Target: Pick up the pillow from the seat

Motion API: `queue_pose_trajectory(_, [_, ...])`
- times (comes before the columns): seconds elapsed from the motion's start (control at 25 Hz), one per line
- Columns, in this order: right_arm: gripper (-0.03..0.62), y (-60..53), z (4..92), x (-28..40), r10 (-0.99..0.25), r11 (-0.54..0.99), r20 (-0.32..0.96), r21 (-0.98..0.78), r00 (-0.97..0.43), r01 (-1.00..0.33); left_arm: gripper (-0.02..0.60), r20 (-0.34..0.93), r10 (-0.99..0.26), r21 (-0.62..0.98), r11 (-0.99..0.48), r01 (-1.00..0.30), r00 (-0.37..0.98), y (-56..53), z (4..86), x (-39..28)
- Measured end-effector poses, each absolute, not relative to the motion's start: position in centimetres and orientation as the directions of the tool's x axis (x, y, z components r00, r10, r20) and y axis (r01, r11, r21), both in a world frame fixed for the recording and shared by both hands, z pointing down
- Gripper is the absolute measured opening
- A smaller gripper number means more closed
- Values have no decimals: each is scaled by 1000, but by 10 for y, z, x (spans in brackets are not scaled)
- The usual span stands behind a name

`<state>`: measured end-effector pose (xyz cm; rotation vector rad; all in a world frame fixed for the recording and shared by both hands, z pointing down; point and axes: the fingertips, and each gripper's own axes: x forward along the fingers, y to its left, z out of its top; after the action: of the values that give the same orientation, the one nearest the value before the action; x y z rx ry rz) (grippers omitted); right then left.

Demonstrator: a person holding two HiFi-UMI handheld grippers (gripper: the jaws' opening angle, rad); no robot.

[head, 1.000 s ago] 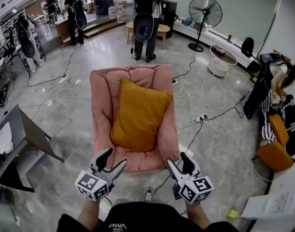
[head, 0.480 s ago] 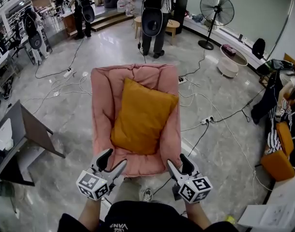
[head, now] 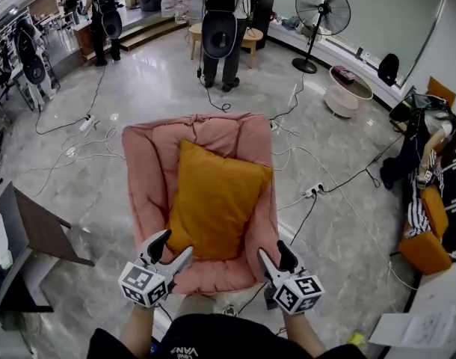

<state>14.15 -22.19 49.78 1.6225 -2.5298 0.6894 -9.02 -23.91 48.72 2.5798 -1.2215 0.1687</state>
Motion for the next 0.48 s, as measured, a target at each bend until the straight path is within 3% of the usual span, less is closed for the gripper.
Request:
queue_pose_trajectory(0.24, [247,-291,526,139,-881,270,315,-277,-353,-922,288,247,-729,212,-602,-770,638,-318,514,-110])
queue_pose_trajectory(0.48, [241,-342,570,139,-852,222,432,-216,-297,-951,288,288,-739,222,-568,-793,610,-385,556,-127])
